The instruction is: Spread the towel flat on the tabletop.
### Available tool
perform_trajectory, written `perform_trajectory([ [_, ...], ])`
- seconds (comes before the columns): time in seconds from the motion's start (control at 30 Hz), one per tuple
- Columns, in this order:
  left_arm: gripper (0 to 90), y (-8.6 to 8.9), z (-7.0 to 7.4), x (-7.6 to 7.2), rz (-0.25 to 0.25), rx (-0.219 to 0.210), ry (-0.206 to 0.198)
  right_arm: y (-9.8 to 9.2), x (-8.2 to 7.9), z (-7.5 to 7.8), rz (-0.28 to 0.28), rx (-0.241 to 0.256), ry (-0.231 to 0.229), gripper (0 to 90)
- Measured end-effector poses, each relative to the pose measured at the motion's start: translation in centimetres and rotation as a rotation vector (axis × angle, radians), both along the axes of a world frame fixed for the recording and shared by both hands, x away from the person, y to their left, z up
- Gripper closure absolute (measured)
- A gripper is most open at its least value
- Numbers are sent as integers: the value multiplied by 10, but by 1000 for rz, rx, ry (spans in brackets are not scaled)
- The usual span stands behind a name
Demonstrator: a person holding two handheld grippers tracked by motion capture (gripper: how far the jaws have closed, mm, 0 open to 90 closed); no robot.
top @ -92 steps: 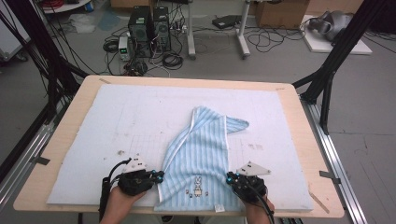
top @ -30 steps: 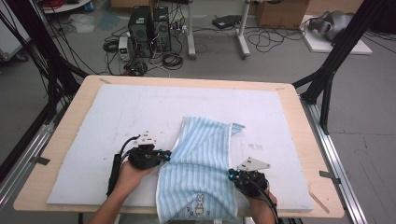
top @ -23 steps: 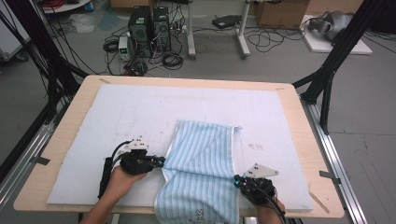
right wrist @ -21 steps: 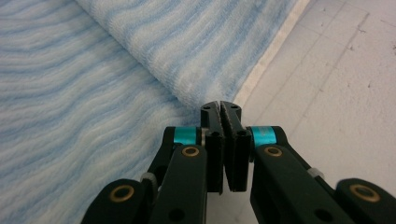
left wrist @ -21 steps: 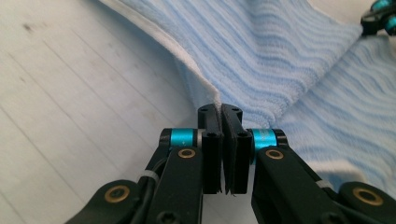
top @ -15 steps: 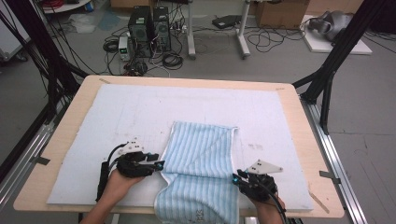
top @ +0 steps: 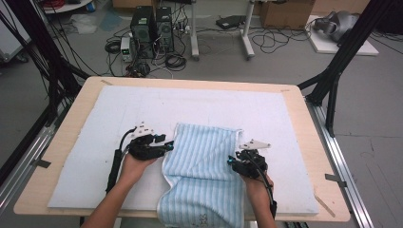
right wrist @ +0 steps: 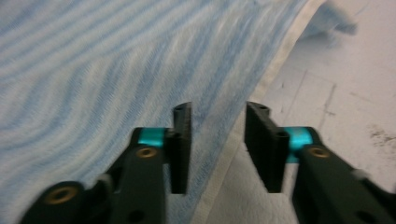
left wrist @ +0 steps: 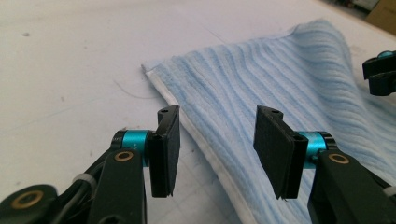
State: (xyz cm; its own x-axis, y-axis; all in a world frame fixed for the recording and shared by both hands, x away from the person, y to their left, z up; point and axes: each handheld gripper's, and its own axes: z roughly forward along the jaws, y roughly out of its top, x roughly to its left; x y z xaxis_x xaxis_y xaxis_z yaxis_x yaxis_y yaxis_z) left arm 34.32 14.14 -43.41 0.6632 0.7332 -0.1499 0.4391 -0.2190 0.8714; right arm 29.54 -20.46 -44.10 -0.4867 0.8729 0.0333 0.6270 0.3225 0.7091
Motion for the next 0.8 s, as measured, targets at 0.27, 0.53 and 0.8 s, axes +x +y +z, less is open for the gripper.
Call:
perform_trajectory([
  [0.27,533,-22,-11,24,31,109,48,-11,-11,-2,35,27,-1,876],
  [0.53,861,-29,-9,15,-48,216,106,-28,-39,-1,47,39,21,875],
  [0.8,597,-14,0,5,-52,209,144,-27,-44,3,61,31,23,850],
])
